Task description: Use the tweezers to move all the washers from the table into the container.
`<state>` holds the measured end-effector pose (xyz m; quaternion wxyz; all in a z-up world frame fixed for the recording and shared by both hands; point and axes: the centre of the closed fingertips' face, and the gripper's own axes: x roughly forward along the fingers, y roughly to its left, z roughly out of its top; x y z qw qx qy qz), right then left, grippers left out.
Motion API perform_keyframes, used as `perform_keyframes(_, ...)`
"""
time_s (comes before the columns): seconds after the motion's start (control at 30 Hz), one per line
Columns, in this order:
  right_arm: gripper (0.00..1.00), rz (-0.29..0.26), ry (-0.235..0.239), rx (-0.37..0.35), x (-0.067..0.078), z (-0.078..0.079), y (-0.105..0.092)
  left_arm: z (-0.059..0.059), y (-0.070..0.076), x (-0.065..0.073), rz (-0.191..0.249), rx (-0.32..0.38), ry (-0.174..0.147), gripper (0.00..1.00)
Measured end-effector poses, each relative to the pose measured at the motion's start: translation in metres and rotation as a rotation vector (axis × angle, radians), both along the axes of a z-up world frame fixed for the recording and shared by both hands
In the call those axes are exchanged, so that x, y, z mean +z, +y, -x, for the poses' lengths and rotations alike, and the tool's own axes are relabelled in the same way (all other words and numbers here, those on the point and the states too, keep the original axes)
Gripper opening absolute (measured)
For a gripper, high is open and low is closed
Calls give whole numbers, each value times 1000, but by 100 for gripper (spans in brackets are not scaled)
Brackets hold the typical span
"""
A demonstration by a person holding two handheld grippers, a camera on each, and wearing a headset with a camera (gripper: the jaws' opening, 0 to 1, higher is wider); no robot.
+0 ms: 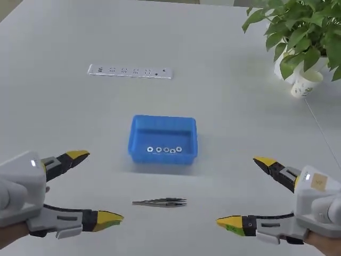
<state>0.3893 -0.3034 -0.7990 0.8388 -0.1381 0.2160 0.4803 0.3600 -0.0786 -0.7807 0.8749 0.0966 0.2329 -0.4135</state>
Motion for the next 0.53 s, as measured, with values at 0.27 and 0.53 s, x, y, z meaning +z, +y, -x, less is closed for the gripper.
perform_keyframes(0.27, 100, -6, 1, 2, 0, 1, 1, -1, 3, 1, -1, 9, -6, 99)
perform_keyframes(0.53, 100, -13, 1, -3, 1, 2, 1, -3, 4, 3, 1, 19, -13, 99)
